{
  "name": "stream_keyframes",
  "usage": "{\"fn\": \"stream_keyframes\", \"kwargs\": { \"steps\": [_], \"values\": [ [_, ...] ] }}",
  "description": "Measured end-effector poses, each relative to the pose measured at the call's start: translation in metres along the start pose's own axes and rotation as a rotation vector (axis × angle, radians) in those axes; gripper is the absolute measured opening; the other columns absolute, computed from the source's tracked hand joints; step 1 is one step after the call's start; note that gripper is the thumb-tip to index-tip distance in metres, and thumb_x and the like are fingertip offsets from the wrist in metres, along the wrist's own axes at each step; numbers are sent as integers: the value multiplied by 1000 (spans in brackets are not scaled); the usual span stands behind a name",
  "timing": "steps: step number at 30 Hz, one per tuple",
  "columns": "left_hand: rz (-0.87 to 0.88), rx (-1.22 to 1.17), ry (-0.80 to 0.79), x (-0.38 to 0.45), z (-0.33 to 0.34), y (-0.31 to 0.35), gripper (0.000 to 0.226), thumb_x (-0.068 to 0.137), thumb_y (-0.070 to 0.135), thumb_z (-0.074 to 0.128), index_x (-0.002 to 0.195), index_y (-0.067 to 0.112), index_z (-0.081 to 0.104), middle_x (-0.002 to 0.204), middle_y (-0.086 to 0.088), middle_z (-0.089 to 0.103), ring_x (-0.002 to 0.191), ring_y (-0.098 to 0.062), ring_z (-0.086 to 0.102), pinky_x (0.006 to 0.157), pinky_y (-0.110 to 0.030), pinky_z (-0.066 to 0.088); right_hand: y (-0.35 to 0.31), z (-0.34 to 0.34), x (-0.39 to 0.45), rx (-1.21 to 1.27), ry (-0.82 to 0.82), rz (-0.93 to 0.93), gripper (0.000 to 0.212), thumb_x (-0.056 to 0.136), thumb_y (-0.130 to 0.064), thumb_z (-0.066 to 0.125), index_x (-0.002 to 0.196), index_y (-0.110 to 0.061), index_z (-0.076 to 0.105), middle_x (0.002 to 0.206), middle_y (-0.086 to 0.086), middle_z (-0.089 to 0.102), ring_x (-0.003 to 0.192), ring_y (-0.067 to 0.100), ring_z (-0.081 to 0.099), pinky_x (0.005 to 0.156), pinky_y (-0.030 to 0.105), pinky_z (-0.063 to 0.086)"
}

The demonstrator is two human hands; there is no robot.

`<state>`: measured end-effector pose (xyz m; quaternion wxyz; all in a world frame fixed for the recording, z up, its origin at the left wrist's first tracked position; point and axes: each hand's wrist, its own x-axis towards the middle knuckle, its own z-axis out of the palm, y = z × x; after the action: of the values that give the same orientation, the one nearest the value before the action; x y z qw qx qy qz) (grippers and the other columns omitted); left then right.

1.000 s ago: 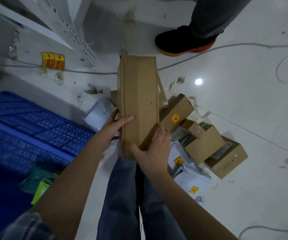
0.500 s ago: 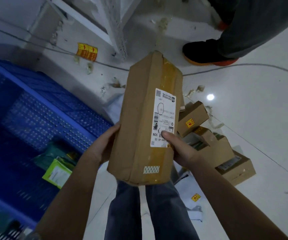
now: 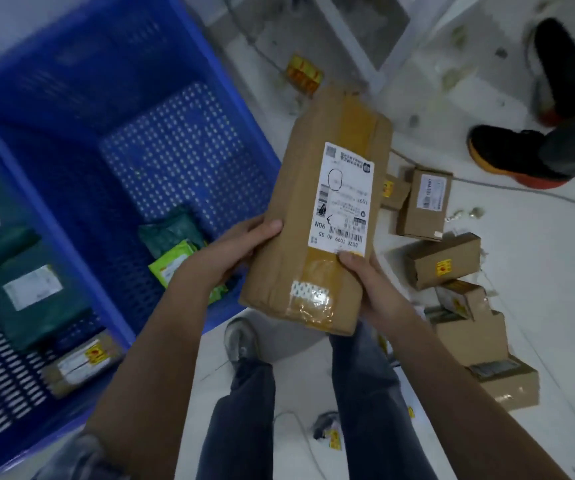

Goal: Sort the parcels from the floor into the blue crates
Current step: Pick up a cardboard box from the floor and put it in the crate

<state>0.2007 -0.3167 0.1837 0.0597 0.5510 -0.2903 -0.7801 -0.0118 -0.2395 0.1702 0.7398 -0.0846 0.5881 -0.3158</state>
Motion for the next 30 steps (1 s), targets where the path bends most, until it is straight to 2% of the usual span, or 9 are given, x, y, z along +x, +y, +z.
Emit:
{"fn": "stream_keyframes", "kwargs": {
  "steps": [3,6,9,11,13,16,20,27,30],
  "values": [
    [-3,-6,34,-42,-45,-29,129,27,84,71,136,19,49,132,1,58,123,-20,54,112,-44,35,22,54,-12,-96,-56,-30,87,63,-30,76,140,-29,37,122,-4,66,106,13,67,82,29,57],
    [-30,-55,78,-83,-81,-52,114,23,87,67,121,29,54,123,7,59,117,-15,55,110,-37,36,43,107,-17,-165,-101,-45,101,54,-36,85,141,-31,34,127,-4,63,112,15,64,88,34,55],
    [-37,-111,101,-113,-112,-73,73,76,69,53,132,23,48,127,3,57,120,-18,53,112,-39,35,61,152,-18,-226,-146,-42,118,39,-50,91,141,-31,34,130,-1,61,113,18,63,92,40,53],
    [-9,-161,145,-128,-130,-91,51,86,56,44,125,24,51,116,6,61,112,-15,57,108,-37,38,73,174,-15,-286,-183,-39,110,46,-47,90,140,-33,34,131,-1,60,115,19,62,93,43,52],
    [33,-237,174,-141,-143,-115,61,77,61,52,125,24,52,114,9,63,107,-9,59,102,-32,42,85,190,-10,-358,-213,-51,93,61,-35,83,140,-35,33,130,-5,59,113,13,63,87,34,55],
    [60,-362,224,-151,-154,-158,81,69,62,64,136,20,47,124,5,62,111,-12,60,98,-31,44,99,210,-2,-515,-256,-44,99,56,-36,80,141,-37,30,130,-10,58,113,9,61,80,24,56],
    [56,-547,283,-162,-154,-201,106,44,65,78,135,20,48,124,0,64,116,-21,58,104,-40,43,111,229,5,-690,-317,27,111,49,-44,79,145,-38,24,138,-5,52,123,16,53,93,34,51],
    [79,-625,286,-174,-145,-223,46,75,42,70,116,30,51,112,6,65,104,-14,61,83,-30,51,106,243,9,-931,-394,58,103,56,-43,79,142,-46,23,139,-7,47,126,14,48,101,41,46],
    [84,-689,327,-178,-144,-228,72,58,58,70,123,31,51,119,3,66,111,-18,62,88,-37,53,104,252,11,-988,-449,81,105,55,-46,79,142,-49,22,138,-9,46,126,15,48,100,42,47]
  ]
}}
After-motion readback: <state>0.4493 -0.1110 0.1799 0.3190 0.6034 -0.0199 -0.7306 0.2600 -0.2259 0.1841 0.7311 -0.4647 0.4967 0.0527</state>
